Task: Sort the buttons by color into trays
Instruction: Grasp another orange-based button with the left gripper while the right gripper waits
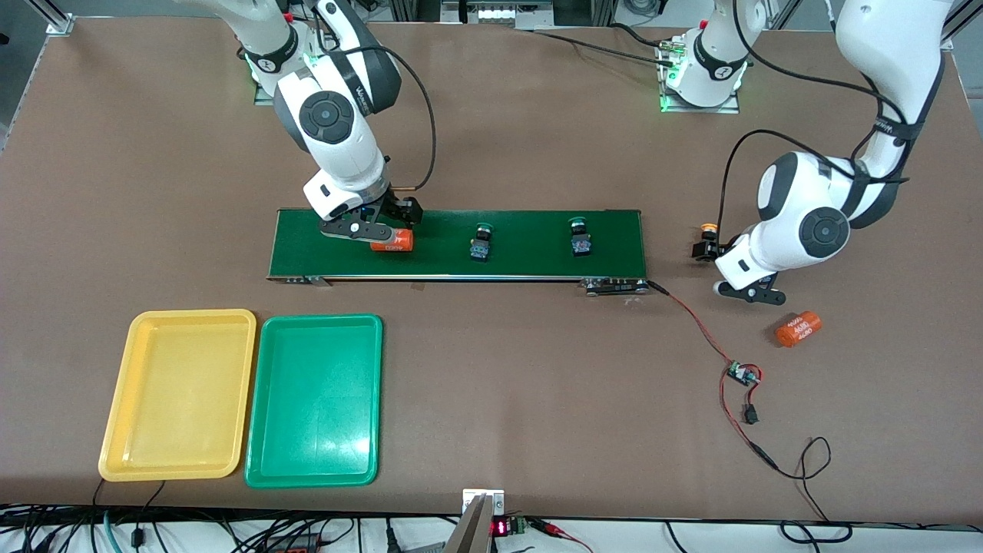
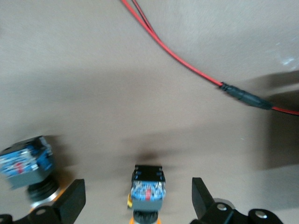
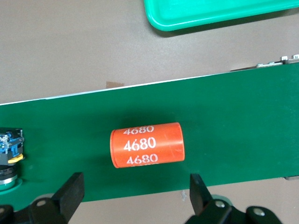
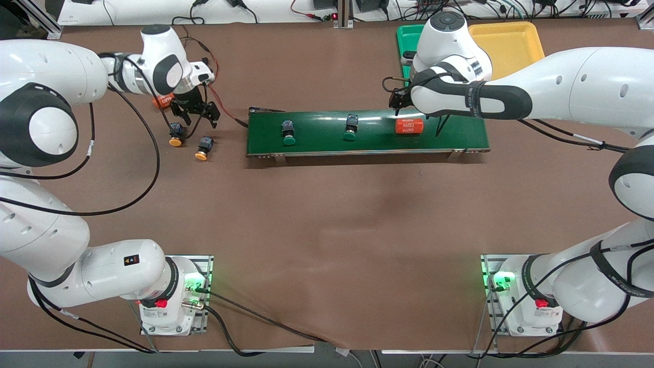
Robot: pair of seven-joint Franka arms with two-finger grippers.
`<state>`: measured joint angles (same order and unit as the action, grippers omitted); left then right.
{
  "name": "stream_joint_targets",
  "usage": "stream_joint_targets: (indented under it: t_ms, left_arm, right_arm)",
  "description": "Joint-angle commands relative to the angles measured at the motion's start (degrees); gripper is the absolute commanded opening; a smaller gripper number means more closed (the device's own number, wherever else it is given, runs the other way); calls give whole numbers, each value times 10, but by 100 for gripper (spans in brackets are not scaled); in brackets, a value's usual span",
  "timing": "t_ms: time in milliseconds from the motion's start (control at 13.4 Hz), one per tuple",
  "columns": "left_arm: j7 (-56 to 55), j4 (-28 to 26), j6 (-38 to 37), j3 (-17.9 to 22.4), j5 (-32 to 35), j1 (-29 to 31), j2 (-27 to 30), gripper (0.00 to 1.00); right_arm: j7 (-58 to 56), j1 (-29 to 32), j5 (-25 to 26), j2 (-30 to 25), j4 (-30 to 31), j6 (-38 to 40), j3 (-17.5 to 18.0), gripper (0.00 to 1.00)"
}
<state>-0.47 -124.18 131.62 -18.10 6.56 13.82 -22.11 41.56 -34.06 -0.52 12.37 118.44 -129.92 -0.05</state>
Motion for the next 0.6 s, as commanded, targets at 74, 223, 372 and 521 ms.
stream_joint_targets:
  t_ms: [74, 223, 372, 521]
  left_arm:
    - [10, -38, 37, -8, 11, 16, -11, 100]
    - [10, -49, 36, -8, 11, 18, -9, 100]
    - [12, -60, 34, -8, 11, 18, -7, 100]
    - [15, -64, 29, -9, 11, 18, -6, 92]
  right_arm:
    - [-6, 2, 8, 5, 3, -20, 2, 100]
    - [-7, 2, 8, 12, 3, -32, 3, 100]
    - [-5, 0, 8, 26, 1, -60, 3, 100]
    - [-1, -2, 4, 35, -1, -73, 4, 100]
